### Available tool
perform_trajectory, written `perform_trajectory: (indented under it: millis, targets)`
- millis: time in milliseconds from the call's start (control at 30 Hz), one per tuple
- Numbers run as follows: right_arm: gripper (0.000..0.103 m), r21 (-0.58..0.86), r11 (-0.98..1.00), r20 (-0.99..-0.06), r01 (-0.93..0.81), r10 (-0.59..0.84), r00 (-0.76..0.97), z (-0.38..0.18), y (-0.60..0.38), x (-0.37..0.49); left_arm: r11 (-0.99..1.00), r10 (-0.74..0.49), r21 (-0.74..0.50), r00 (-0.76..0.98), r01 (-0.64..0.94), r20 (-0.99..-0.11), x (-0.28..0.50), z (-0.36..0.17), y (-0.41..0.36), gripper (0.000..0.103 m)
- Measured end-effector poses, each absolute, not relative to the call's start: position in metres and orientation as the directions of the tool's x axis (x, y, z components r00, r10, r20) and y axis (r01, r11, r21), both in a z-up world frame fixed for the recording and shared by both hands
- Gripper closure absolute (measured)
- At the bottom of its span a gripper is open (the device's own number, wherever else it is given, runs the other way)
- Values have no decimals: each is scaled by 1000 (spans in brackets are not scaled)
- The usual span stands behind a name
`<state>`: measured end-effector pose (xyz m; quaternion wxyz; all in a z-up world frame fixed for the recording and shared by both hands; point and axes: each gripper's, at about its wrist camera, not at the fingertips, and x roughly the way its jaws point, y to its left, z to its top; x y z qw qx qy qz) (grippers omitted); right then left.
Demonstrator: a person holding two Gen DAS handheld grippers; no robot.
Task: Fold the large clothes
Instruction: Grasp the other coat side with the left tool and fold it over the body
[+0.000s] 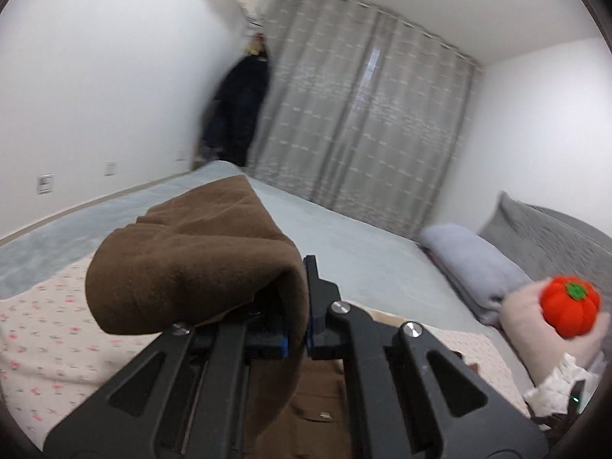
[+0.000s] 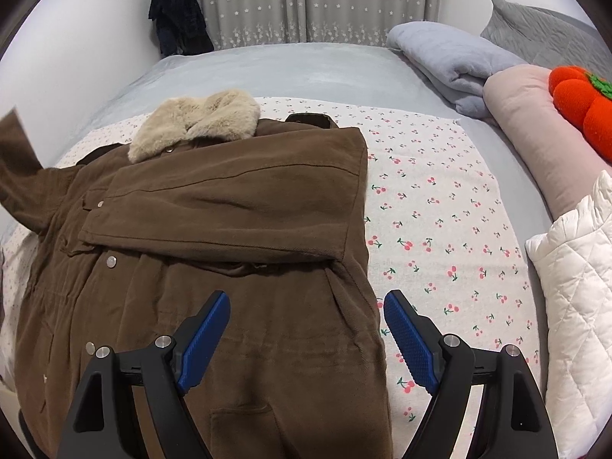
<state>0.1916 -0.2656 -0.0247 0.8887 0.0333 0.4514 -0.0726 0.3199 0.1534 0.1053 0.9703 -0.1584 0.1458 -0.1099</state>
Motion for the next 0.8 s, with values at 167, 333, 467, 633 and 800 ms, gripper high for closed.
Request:
perform_trajectory:
  millis: [167, 333, 467, 633, 800]
  targets:
    - [19, 6, 984, -796, 178, -103, 597, -20, -270, 189, 896, -420, -294, 850, 333, -317, 325, 96, 66, 96]
    - [19, 18, 983, -789, 182, -98, 606, -19, -270, 188, 854, -520, -266, 705, 447, -483, 327, 40, -25, 96]
    - [19, 18, 985, -804, 171, -87, 589, -25, -265, 192, 832, -529, -271, 546, 484, -649, 320, -35, -74, 95]
    - [19, 19, 990, -809, 141, -68, 584, -29, -249, 199, 841, -467, -195, 497, 504, -731, 300, -97, -102, 85]
    - [19, 23, 996, -801, 86, -33, 598, -25, -225, 216, 798, -534, -264, 433, 542, -726, 276, -67, -88, 38]
